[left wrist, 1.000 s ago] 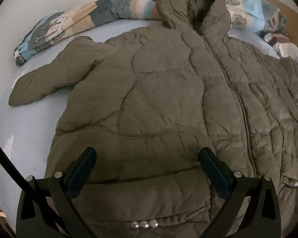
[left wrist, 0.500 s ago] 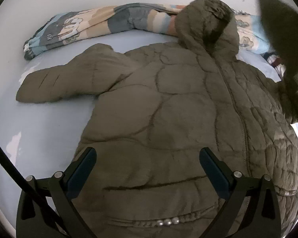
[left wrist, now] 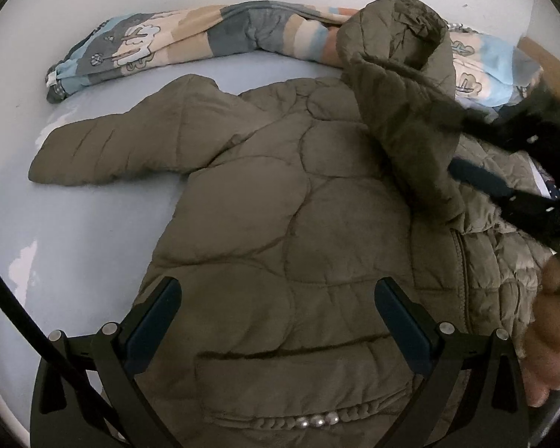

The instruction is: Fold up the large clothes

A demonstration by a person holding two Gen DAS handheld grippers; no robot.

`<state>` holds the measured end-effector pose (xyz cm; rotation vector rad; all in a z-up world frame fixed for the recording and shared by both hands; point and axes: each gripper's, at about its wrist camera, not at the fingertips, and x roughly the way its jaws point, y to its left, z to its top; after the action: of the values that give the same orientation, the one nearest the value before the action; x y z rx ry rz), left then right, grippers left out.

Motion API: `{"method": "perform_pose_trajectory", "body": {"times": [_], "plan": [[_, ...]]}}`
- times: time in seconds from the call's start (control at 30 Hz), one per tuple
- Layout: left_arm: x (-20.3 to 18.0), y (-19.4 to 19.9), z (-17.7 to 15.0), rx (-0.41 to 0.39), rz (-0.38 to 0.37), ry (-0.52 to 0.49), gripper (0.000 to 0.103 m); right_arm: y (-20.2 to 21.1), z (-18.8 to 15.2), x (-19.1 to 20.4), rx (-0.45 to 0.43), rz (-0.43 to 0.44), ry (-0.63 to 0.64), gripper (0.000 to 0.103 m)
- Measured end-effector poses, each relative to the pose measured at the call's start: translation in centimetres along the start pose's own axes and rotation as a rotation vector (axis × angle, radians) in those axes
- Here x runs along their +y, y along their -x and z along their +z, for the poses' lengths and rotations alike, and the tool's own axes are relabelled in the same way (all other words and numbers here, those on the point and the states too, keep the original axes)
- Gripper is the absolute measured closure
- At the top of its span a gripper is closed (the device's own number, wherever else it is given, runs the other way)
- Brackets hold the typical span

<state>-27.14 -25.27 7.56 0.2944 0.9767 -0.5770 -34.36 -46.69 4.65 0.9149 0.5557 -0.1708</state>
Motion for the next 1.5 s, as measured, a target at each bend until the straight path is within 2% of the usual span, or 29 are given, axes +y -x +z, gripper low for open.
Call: {"method": "perform_pose_trajectory", "body": {"times": [0.03, 0.13, 0.23, 0.27, 0.33, 0.43, 0.5, 0.57, 0.6, 0.67, 0.77, 0.8, 0.87, 0.9, 1.0, 1.07, 1.1, 1.17, 1.23, 1.33, 1.5], "plan": [[0.0, 0.0, 0.1, 0.001, -0.001, 0.003, 0.0, 0.4, -0.3, 0.6, 0.012, 0.012, 0.012, 0.04], [-0.1, -0.1, 0.2, -0.003, 0.0, 0.005, 0.0, 1.9, 0.5, 2.0, 0.0, 0.052, 0.063, 0.04], [-0.1, -0.3, 0.3, -0.005, -0.005, 0.006, 0.0, 4.6, 1.8, 2.9, -0.074, 0.092, 0.071, 0.039], [-0.1, -0.3, 0.3, -0.006, -0.006, 0.008, 0.0, 5.7, 2.3, 2.8, -0.107, 0.081, 0.074, 0.038], [0.1, -0.4, 0.4, -0.008, -0.003, 0.012, 0.0, 7.6, 3.2, 2.0, -0.178, -0.019, 0.078, 0.038], [0.2, -0.7, 0.6, -0.002, 0.003, 0.02, 0.0, 9.2, 4.3, -1.3, -0.239, -0.322, 0.072, 0.038], [0.3, -1.0, 0.7, 0.007, 0.008, 0.023, 0.0, 8.7, 4.5, -4.7, -0.198, -0.53, 0.07, 0.038], [0.3, -1.2, 0.7, 0.013, 0.011, 0.022, 0.0, 7.0, 4.2, -8.2, -0.09, -0.675, 0.048, 0.04], [0.3, -1.3, 0.7, 0.018, 0.012, 0.019, 0.0, 6.2, 4.0, -9.6, -0.057, -0.696, 0.024, 0.042], [0.3, -1.3, 0.6, 0.018, 0.015, 0.016, 0.0, 5.9, 3.0, -11.6, -0.047, -0.673, -0.015, 0.041], [0.6, -1.1, 0.6, 0.014, 0.016, 0.023, 0.0, 4.8, 3.4, -9.4, -0.009, -0.782, 0.052, 0.041], [0.7, -1.1, 0.5, 0.013, 0.015, 0.027, 0.0, 5.3, 3.3, -7.8, -0.036, -0.797, 0.071, 0.041], [0.9, -1.0, 0.5, 0.011, 0.012, 0.029, 0.0, 5.8, 2.9, -4.7, -0.087, -0.724, 0.132, 0.041], [1.0, -1.0, 0.5, 0.01, 0.014, 0.026, 0.0, 5.4, 2.8, -3.1, -0.081, -0.691, 0.172, 0.041], [1.3, -0.7, 0.3, 0.004, 0.016, 0.025, 0.0, 2.3, 0.9, 1.0, -0.022, -0.545, 0.265, 0.041], [1.5, -0.6, 0.3, 0.002, 0.017, 0.028, 0.0, 0.4, -0.6, 2.4, 0.023, -0.502, 0.315, 0.041], [1.7, -0.4, 0.2, -0.001, 0.019, 0.03, 0.0, -0.9, -1.6, 3.0, 0.054, -0.507, 0.349, 0.041], [2.0, -0.3, 0.3, -0.001, 0.013, 0.034, 0.0, -3.4, -3.6, 3.1, 0.115, -0.575, 0.427, 0.038], [2.1, -0.1, 0.4, -0.006, 0.011, 0.036, 0.0, -4.4, -4.3, 2.8, 0.126, -0.609, 0.459, 0.037], [2.5, 0.4, 0.4, -0.015, 0.0, 0.043, 0.0, -3.0, -4.2, 3.3, 0.132, -0.6, 0.447, 0.037], [3.3, 1.3, 0.7, -0.032, -0.015, 0.058, 0.0, 1.7, -3.9, 5.2, 0.061, -0.519, 0.348, 0.037]]}}
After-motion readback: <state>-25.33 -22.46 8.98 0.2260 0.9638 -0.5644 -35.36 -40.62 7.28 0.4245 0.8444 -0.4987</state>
